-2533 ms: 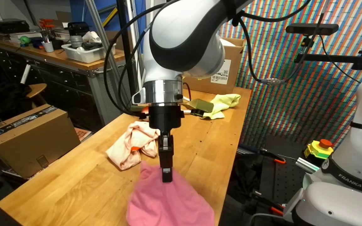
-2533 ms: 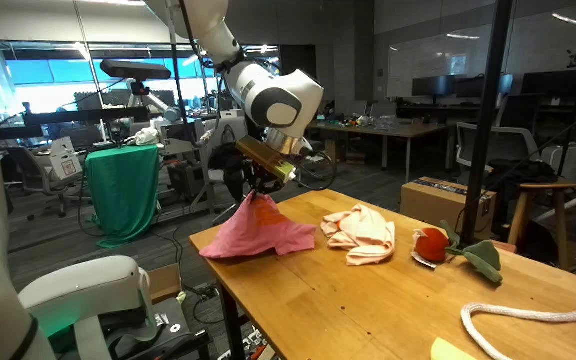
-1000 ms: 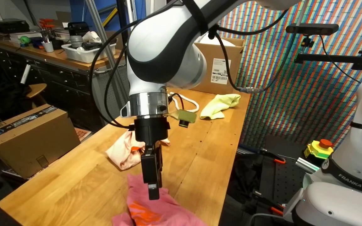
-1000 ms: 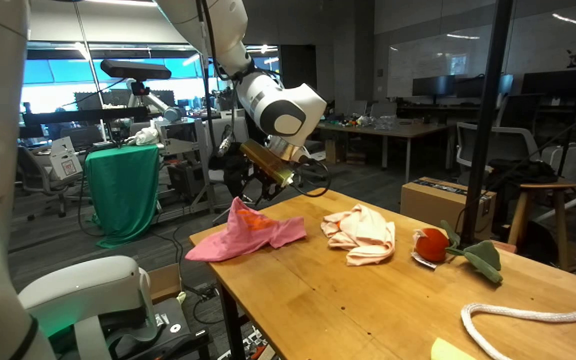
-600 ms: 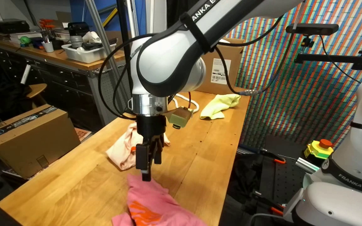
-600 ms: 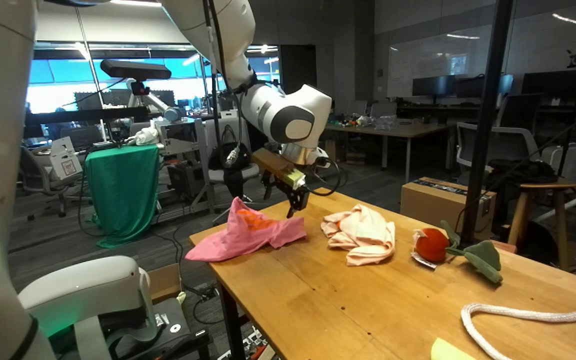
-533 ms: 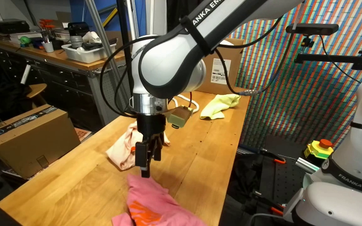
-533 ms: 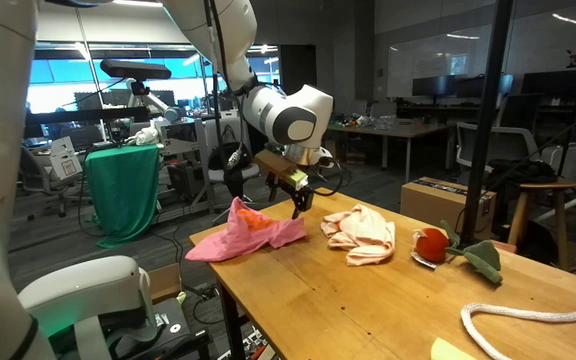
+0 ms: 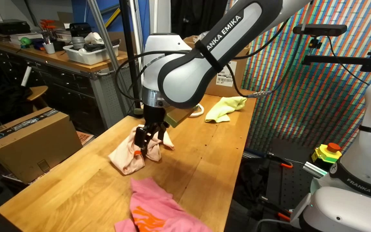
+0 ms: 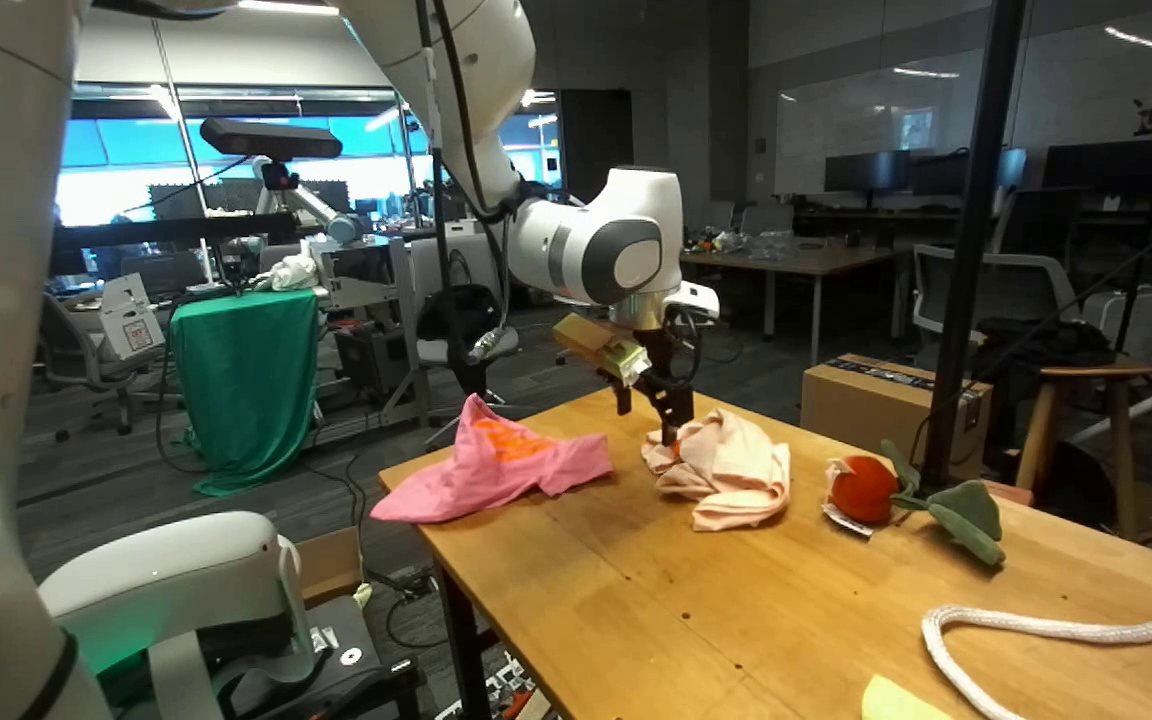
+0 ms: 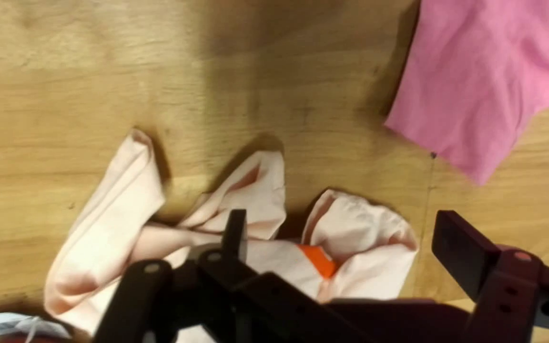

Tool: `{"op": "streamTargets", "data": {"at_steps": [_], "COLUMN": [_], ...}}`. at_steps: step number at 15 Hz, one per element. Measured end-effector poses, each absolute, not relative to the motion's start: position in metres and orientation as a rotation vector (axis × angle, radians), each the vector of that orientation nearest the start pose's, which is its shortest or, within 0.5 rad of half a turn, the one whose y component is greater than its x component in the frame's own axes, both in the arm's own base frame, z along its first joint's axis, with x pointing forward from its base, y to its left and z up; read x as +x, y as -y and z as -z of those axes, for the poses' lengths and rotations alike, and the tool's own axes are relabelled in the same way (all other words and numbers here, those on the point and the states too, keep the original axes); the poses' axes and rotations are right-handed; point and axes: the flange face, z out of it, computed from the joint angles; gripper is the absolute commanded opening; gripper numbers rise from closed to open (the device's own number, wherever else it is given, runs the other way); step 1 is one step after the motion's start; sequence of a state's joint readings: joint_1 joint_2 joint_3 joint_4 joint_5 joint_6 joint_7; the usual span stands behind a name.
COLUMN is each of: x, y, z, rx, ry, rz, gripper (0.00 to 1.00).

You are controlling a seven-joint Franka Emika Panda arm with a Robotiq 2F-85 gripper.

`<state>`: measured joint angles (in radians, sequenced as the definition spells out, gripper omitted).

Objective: Separate the things on the heap

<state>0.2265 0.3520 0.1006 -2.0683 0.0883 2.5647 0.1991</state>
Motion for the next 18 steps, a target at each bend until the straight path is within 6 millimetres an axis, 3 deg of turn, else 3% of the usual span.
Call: {"op": "streamTargets", "data": {"at_steps": [9,18], "x": [0.598,0.63], "y": [-0.154,-0.138], "z": [-0.276,-0.266], "rx": [-3.177,-3.193], "ry": [-0.463,-1.058], "rz": [0.528,0.787], "gripper": [1.0,1.0]}}
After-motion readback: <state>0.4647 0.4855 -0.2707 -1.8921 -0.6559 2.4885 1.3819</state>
